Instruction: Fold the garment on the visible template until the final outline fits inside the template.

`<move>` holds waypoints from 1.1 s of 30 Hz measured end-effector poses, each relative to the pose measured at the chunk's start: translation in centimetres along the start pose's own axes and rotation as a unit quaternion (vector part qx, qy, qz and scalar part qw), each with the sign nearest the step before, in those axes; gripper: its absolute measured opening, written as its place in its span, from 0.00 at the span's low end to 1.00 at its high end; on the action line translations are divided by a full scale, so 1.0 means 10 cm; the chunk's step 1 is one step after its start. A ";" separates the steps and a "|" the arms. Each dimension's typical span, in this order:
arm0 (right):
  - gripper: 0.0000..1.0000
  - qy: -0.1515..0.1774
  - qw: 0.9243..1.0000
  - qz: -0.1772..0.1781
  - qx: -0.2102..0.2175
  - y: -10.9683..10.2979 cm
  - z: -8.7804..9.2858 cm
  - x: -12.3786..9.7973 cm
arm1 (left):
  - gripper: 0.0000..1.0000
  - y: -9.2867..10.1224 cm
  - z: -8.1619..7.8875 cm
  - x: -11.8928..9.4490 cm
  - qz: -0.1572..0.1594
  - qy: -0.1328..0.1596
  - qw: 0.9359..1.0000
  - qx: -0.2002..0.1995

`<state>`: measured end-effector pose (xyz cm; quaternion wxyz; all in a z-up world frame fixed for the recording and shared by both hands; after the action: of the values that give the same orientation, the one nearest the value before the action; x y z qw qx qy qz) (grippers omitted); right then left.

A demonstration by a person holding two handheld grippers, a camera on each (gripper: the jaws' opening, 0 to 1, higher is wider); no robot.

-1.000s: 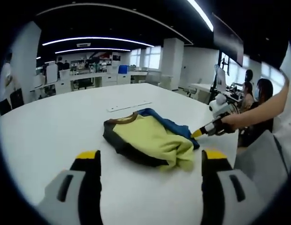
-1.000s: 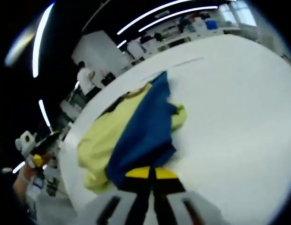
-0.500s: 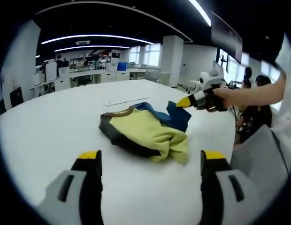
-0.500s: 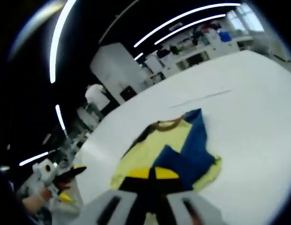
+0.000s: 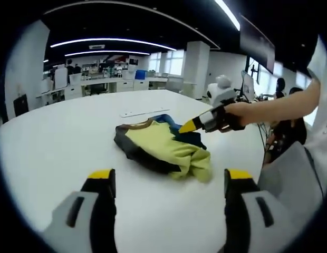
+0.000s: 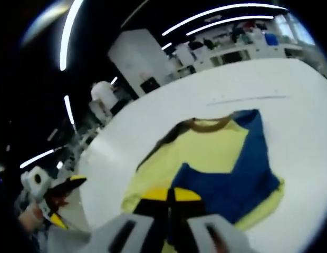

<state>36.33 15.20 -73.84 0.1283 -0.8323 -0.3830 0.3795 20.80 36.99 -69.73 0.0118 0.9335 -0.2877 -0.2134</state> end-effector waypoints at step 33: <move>0.50 -0.009 0.998 0.054 -0.032 0.39 0.19 -0.28 | 0.81 0.00 0.03 0.03 0.008 0.000 1.000 -0.009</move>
<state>35.90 10.32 -75.60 0.0774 -0.8520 -0.3511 0.3806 20.92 36.85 -70.12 0.0224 0.9310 -0.2934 -0.2160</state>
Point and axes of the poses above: the point that each gripper's makers call its tool centre point, and the gripper's own axes: x roughly forward along the fingers, y roughly to its right, z roughly out of its underside, the point moved 8 cm from there along -x, roughly backward along the fingers, and after that the axes turned 1 degree about -x, right-handed, at the moved point
